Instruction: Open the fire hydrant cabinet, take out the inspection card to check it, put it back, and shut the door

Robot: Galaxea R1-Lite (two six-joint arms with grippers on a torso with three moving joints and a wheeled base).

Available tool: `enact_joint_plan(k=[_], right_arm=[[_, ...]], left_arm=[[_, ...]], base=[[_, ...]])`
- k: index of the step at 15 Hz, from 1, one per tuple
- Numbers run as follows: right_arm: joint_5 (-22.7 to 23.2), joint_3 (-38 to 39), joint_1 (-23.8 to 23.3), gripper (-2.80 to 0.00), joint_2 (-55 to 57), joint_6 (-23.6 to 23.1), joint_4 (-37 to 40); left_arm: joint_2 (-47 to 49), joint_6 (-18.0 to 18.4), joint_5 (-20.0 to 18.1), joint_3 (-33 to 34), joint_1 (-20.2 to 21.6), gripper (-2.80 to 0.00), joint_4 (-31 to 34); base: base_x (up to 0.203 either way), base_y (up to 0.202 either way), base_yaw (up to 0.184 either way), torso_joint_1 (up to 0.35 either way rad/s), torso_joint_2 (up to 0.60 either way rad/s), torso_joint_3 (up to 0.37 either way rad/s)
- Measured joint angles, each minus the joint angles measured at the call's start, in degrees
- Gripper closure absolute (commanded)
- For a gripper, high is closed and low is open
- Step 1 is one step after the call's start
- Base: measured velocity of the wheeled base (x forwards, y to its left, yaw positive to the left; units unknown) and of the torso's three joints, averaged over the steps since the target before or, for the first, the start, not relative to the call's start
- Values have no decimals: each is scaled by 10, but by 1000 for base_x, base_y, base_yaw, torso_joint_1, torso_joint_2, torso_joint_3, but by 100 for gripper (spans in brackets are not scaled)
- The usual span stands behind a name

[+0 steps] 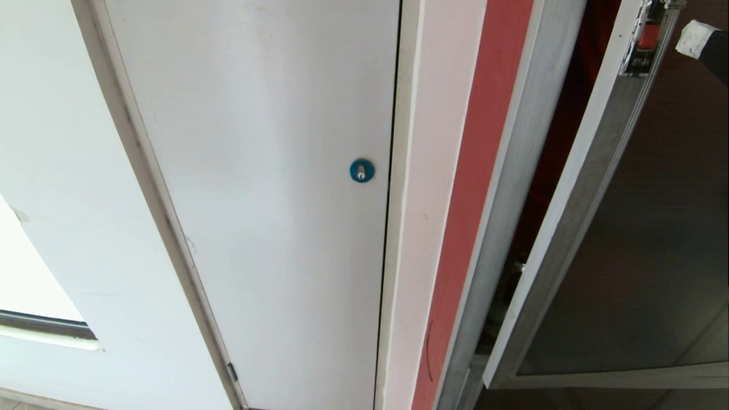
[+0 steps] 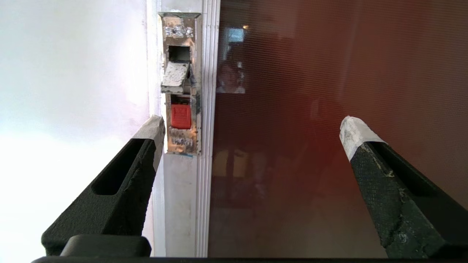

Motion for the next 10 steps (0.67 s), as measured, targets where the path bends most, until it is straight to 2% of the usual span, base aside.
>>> enact_joint_plan(k=[5, 10], right_arm=[[-9, 9, 0, 0, -21, -5, 2], [-20, 12, 0, 0, -66, -4, 72]], left_arm=[[0, 0, 0, 0, 0, 0, 0], [0, 0, 0, 0, 0, 0, 0]], base=[[0, 0, 0, 0, 0, 0], [0, 0, 0, 0, 0, 0]])
